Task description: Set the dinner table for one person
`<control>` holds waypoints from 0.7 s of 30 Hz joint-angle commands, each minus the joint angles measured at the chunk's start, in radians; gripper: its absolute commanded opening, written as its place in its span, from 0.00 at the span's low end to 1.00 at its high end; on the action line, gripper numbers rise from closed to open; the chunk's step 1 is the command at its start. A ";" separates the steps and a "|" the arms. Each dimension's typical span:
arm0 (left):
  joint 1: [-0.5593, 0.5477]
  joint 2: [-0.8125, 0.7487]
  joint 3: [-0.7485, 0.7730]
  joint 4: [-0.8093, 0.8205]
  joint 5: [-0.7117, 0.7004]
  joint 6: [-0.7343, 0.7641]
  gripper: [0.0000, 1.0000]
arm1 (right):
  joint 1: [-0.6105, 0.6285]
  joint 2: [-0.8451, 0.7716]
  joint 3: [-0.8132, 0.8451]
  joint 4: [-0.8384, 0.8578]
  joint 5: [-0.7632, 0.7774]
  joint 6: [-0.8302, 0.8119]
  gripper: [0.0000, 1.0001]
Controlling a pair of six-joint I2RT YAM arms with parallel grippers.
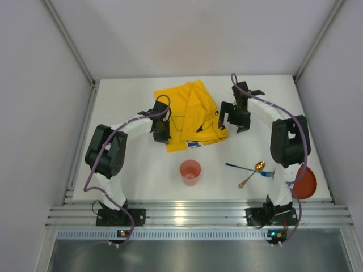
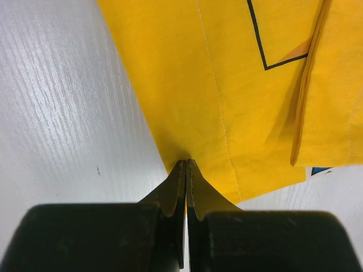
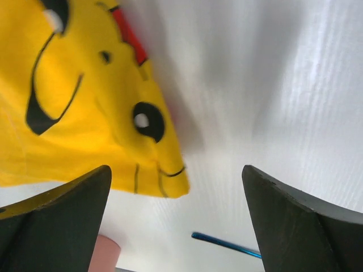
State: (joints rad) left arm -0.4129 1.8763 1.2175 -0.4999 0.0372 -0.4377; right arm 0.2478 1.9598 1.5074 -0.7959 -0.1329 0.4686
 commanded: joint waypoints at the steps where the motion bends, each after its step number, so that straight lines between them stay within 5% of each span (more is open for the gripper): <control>1: 0.002 0.070 -0.036 -0.167 -0.043 0.004 0.00 | 0.111 -0.072 0.144 -0.060 0.055 -0.076 1.00; 9: -0.017 0.104 -0.001 -0.160 0.000 -0.016 0.00 | 0.278 0.140 0.542 -0.046 -0.165 -0.153 1.00; 21: -0.012 0.009 -0.084 -0.123 0.055 -0.081 0.00 | 0.390 0.409 0.651 -0.103 -0.008 -0.148 0.90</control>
State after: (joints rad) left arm -0.4187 1.8782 1.2232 -0.5270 0.0544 -0.4835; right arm 0.6056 2.3764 2.0895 -0.8654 -0.1989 0.3321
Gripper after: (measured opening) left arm 0.012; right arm 0.908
